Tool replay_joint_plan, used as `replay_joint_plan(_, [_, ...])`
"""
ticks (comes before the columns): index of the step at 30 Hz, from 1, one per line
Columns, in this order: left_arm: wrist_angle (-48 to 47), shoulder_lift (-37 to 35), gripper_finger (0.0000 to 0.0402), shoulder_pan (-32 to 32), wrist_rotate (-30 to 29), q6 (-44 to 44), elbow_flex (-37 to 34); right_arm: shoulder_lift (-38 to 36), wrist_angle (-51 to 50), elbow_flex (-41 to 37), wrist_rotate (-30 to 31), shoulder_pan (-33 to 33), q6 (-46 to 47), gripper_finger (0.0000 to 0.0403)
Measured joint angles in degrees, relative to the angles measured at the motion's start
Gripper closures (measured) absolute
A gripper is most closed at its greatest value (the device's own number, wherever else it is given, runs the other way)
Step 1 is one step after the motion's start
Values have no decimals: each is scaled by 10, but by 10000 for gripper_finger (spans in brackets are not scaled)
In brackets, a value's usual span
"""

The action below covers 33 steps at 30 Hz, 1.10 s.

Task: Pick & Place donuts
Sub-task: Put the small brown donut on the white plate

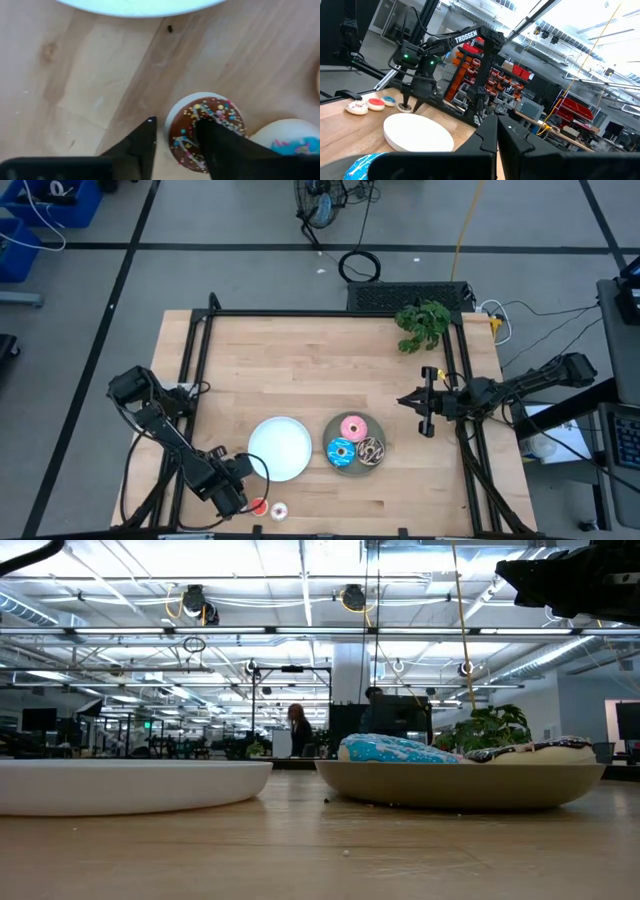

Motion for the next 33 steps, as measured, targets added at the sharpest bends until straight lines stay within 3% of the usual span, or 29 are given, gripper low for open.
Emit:
replay_joint_plan(9, [1, -31, 389, 8, -38, 31, -10, 0, 0, 0, 0, 0, 1, 403])
replay_joint_plan(16, [-21, -120, 380, 39, -101, 61, -10, 0, 1, 0, 0, 0, 1, 403])
replay_joint_plan(21, [-29, -175, 393, 99, -152, 87, -10, 0, 1, 0, 0, 0, 1, 403])
replay_joint_plan(26, [-36, -175, 392, 190, -122, 173, -9, 0, 3, 0, 0, 0, 0, 403])
replay_joint_plan(33, [-2, -121, 387, 301, -79, 308, -8, 0, 0, 0, 3, 0, 0, 403])
